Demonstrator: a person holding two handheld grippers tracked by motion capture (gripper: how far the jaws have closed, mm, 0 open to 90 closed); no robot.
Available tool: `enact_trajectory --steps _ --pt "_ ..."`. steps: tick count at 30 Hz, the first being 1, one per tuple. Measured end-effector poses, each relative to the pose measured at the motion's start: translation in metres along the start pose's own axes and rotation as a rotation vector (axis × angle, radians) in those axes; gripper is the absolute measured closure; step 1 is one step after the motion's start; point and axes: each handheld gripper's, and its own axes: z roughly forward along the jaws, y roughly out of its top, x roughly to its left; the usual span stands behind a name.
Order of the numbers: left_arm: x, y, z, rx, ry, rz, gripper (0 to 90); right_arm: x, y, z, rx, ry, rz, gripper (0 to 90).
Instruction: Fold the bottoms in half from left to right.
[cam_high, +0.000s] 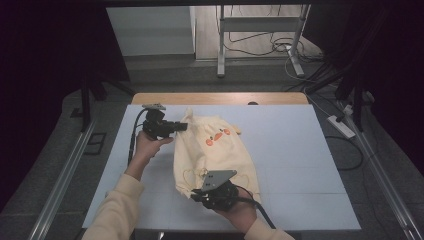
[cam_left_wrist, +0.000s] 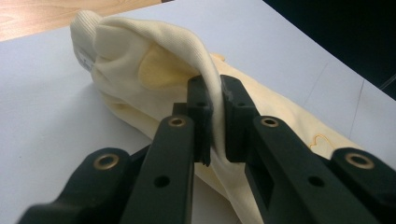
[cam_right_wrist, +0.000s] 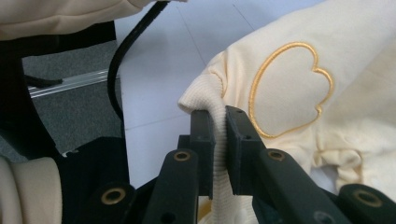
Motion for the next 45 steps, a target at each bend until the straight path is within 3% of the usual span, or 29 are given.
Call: enact_trajectory --steps 10,25,45 --pt "-0.008 0.003 0.010 0.000 0.021 0.028 82.9 -0.004 -0.007 -0.007 0.008 -0.013 0.013 81.8" --pt "-0.018 0.007 0.028 -0.006 0.006 0.036 82.9 -0.008 -0.020 -0.034 0.002 -0.058 0.037 81.9" --pt "-0.031 0.008 0.052 0.010 -0.015 0.043 82.8 -0.013 -0.038 -0.053 0.014 -0.086 0.059 82.0"
